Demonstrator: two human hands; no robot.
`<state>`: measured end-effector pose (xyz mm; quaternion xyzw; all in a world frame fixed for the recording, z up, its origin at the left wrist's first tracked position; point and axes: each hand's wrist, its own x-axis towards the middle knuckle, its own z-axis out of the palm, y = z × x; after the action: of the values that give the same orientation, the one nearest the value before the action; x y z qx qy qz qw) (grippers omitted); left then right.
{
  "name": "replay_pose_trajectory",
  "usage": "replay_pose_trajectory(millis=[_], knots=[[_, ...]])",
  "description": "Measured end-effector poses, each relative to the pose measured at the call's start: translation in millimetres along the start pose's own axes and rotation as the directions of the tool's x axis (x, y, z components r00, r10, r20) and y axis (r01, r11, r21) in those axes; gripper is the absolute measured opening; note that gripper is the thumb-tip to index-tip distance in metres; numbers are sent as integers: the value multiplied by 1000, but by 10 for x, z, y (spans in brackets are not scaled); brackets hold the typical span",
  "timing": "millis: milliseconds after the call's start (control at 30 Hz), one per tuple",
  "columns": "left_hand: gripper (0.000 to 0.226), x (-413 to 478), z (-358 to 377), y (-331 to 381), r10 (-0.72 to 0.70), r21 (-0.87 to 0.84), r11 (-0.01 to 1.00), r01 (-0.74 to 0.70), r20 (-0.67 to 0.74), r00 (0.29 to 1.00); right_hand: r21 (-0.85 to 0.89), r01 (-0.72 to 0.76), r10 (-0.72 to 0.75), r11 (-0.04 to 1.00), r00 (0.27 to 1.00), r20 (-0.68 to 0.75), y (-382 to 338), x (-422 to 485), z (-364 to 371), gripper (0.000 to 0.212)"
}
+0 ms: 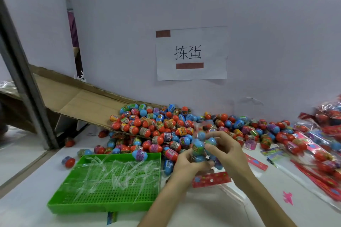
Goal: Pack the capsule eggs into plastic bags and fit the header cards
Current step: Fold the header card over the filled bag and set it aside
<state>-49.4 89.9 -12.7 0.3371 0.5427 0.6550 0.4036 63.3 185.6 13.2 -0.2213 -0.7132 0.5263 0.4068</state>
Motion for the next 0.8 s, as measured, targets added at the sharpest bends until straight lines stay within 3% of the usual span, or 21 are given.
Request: replay_pose_trajectory(millis=[200, 367, 533, 700, 800], knots=[[38, 2, -2, 0, 1, -5, 1000, -1, 14, 1000, 17, 20, -20, 1000, 999, -28, -19, 10, 20, 19], [36, 17, -29, -18, 14, 7, 1000, -14, -2, 1000, 56, 12, -10, 998, 999, -37, 2, 18, 28, 29], [53, 2, 26, 21, 55, 46, 997, -57, 46, 997, 184, -103, 114, 978, 992, -51, 11, 57, -67, 22], [19, 21, 15, 56, 72, -75, 993, -87, -180, 981, 191, -155, 152, 969, 988, 30, -32, 52, -46, 17], [12, 42, -15, 51, 98, -75, 990, -120, -255, 962, 172, -144, 139, 974, 989, 44, -41, 33, 6, 11]])
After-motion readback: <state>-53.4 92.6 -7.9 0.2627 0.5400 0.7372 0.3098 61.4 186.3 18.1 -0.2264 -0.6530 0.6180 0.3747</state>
